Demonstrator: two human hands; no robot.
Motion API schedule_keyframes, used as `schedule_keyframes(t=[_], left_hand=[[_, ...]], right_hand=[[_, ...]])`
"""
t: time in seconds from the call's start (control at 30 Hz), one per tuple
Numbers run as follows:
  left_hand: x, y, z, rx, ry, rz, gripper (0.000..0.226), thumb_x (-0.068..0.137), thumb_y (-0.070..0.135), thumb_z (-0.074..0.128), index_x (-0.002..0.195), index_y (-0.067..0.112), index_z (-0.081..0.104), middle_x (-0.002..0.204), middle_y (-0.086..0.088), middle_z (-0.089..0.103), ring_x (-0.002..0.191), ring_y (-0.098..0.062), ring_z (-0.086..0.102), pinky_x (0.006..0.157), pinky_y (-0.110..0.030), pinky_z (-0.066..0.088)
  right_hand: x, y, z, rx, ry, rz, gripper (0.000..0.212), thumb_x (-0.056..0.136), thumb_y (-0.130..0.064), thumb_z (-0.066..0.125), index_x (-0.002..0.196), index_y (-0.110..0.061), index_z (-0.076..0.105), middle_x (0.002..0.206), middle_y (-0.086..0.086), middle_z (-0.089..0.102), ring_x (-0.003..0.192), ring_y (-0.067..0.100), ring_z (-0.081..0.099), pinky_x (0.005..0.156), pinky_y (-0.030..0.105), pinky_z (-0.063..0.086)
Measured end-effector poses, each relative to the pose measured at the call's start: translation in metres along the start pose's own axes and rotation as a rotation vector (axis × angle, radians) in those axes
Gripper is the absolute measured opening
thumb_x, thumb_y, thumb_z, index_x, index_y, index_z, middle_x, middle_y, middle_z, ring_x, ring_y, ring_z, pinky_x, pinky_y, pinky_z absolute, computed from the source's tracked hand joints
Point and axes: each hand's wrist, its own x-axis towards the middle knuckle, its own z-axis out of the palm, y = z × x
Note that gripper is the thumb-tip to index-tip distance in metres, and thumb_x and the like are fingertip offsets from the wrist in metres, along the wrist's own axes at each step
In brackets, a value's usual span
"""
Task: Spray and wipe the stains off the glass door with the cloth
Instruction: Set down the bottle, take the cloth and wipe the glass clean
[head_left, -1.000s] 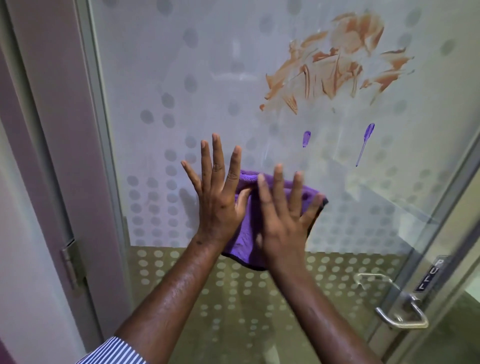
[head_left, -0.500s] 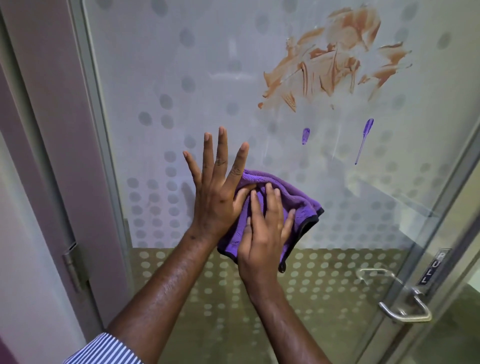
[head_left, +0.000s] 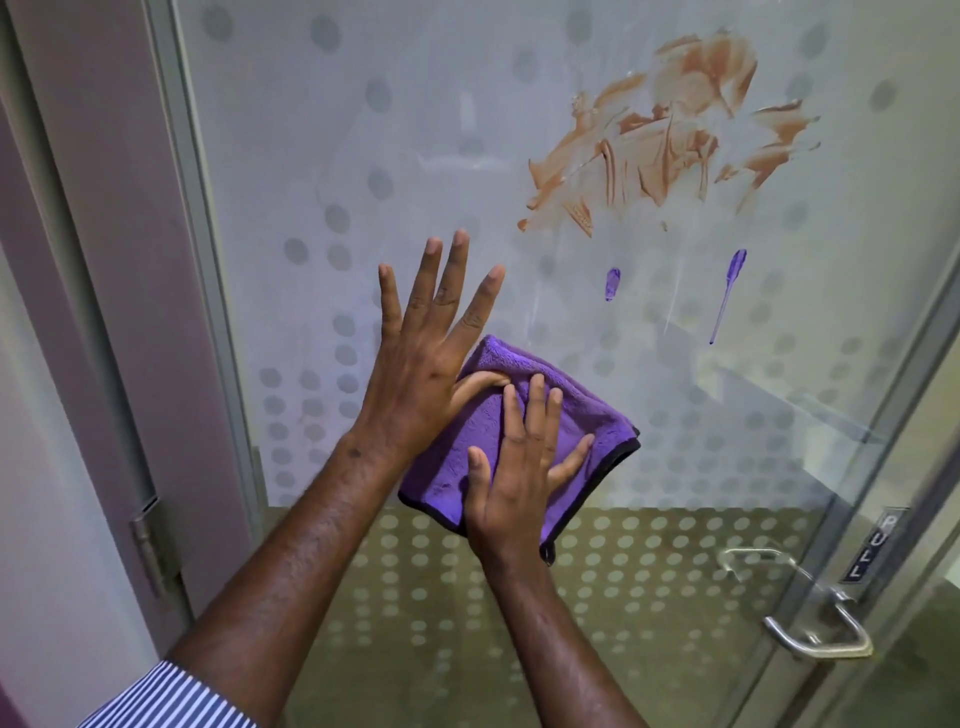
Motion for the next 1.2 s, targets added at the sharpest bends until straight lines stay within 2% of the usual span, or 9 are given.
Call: schedule_keyframes(t=[0.07,0.17,0.3,0.4,0.63,0.77,0.9,1.07,1.2], left_hand=[[0.003,-0.002,0.000,0.010,0.008,0.005,0.104,0.091,0.073,0.053,0.166,0.017,0.008,0.171,-0.026,0.013,0.160,-0.043,0.008,0.124,-0.070,0.001],[0.004,-0.010,-0.005,-0.030,0.027,0.031,0.105,0.091,0.073,0.056,0.165,0.013,0.012,0.171,-0.025,0.013,0.161,-0.041,0.007,0.126,-0.066,0.000],[0.005,-0.033,-0.017,-0.261,0.123,0.047,0.082,0.103,0.053,0.052,0.164,0.011,0.019,0.172,-0.023,0.015,0.162,-0.033,0.004,0.131,-0.057,0.002],[0.010,-0.054,-0.018,-0.221,0.222,-0.041,0.068,0.107,0.043,0.045,0.162,0.008,0.026,0.170,-0.025,0.020,0.161,-0.039,0.011,0.131,-0.057,0.006],[0.013,-0.043,-0.001,0.051,0.188,-0.108,0.068,0.109,0.052,0.027,0.164,0.011,0.023,0.172,-0.019,0.020,0.161,-0.038,0.013,0.129,-0.060,0.001],[0.011,-0.046,0.000,0.101,0.184,-0.095,0.067,0.110,0.049,0.029,0.164,0.010,0.022,0.172,-0.018,0.020,0.161,-0.038,0.014,0.130,-0.059,0.002],[0.002,-0.049,0.000,0.186,0.154,-0.091,0.066,0.110,0.045,0.036,0.165,0.012,0.019,0.173,-0.016,0.020,0.161,-0.036,0.013,0.129,-0.060,0.005],[-0.021,-0.057,0.002,0.242,0.120,-0.095,0.070,0.109,0.048,0.036,0.166,0.012,0.015,0.174,-0.012,0.010,0.162,-0.031,0.002,0.130,-0.060,0.004],[-0.024,-0.059,0.002,0.242,0.116,-0.090,0.069,0.109,0.047,0.033,0.166,0.013,0.014,0.174,-0.010,0.007,0.163,-0.029,0.000,0.130,-0.060,0.003]], right_hand=[[0.005,0.002,0.000,-0.023,0.010,-0.005,0.065,0.109,-0.053,0.027,0.166,-0.026,0.010,0.175,0.002,0.010,0.162,0.027,0.010,0.120,0.076,-0.002],[0.008,0.003,0.000,-0.121,-0.023,-0.054,0.082,0.102,-0.070,0.031,0.166,-0.024,0.011,0.176,0.003,0.004,0.162,0.032,0.005,0.119,0.077,-0.006],[0.007,0.004,0.003,-0.251,-0.030,-0.145,0.097,0.086,-0.088,0.041,0.164,-0.035,0.019,0.175,0.006,0.007,0.160,0.043,0.006,0.113,0.083,-0.004],[0.007,0.005,0.006,-0.299,-0.034,-0.196,0.101,0.080,-0.091,0.049,0.163,-0.039,0.023,0.175,0.010,0.007,0.159,0.047,0.003,0.111,0.085,-0.004],[0.020,0.005,0.008,-0.401,-0.050,-0.298,0.073,0.099,-0.075,0.038,0.163,-0.043,0.021,0.175,0.009,0.004,0.159,0.048,0.002,0.111,0.086,0.000],[0.029,0.007,0.004,-0.409,-0.035,-0.346,0.067,0.102,-0.062,0.042,0.162,-0.045,0.019,0.176,0.006,0.003,0.160,0.044,0.000,0.113,0.085,0.002],[0.043,0.019,-0.008,-0.372,-0.003,-0.361,0.056,0.109,-0.055,0.033,0.162,-0.044,0.021,0.176,0.002,0.005,0.161,0.037,0.003,0.115,0.082,0.004],[0.048,0.088,-0.040,-0.371,0.101,-0.097,0.078,0.094,-0.038,0.050,0.164,-0.042,0.016,0.175,0.000,0.002,0.161,0.036,0.004,0.117,0.081,0.003],[0.063,0.117,-0.067,-0.208,0.210,0.254,0.063,0.105,-0.042,0.038,0.162,-0.050,0.012,0.175,-0.009,-0.002,0.162,0.028,0.001,0.119,0.077,0.003]])
